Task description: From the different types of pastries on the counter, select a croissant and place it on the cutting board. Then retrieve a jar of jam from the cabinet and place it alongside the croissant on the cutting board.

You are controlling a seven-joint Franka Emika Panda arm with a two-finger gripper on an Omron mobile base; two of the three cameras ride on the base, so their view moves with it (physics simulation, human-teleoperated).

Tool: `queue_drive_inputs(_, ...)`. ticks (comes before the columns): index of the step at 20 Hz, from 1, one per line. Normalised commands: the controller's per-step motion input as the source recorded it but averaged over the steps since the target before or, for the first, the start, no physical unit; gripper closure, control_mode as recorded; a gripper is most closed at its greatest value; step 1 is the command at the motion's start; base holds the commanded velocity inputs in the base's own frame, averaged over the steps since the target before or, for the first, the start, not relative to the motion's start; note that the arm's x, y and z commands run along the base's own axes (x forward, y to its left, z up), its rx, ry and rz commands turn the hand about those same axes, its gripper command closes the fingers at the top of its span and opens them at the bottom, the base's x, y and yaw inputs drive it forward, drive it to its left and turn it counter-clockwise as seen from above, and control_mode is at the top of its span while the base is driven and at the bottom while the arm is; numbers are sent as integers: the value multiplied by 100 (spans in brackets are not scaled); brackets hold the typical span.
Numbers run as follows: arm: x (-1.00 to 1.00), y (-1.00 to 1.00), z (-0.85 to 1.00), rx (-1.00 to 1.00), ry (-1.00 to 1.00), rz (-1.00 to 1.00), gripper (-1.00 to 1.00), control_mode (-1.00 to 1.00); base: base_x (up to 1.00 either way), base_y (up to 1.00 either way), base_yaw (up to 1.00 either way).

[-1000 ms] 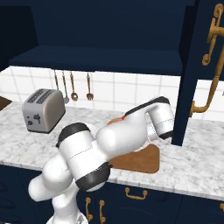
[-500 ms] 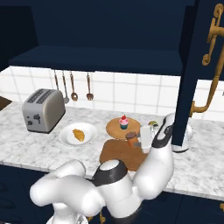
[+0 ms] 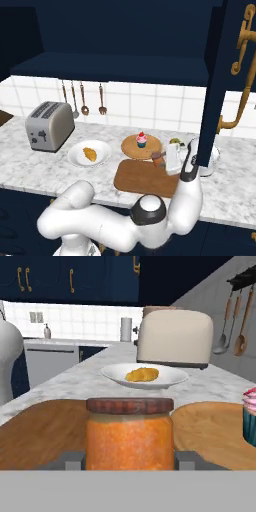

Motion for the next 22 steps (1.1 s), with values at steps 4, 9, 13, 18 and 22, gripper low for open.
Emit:
queue_drive_inputs(4,22,-74,-29,-10,-2,2,100,-100,0,0,0)
queue_drive_inputs(9,-33,-62,-4,-4,0,12,100,-100,0,0,0)
queue_drive_inputs(13,-87,-32,0,0,0,16,100,-100,0,0,0)
queue_drive_inputs(18,-17,20,0,0,7,-7,100,-100,0,0,0)
queue_drive_inputs(22,12,46,-3,0,6,-20,100,-100,0,0,0)
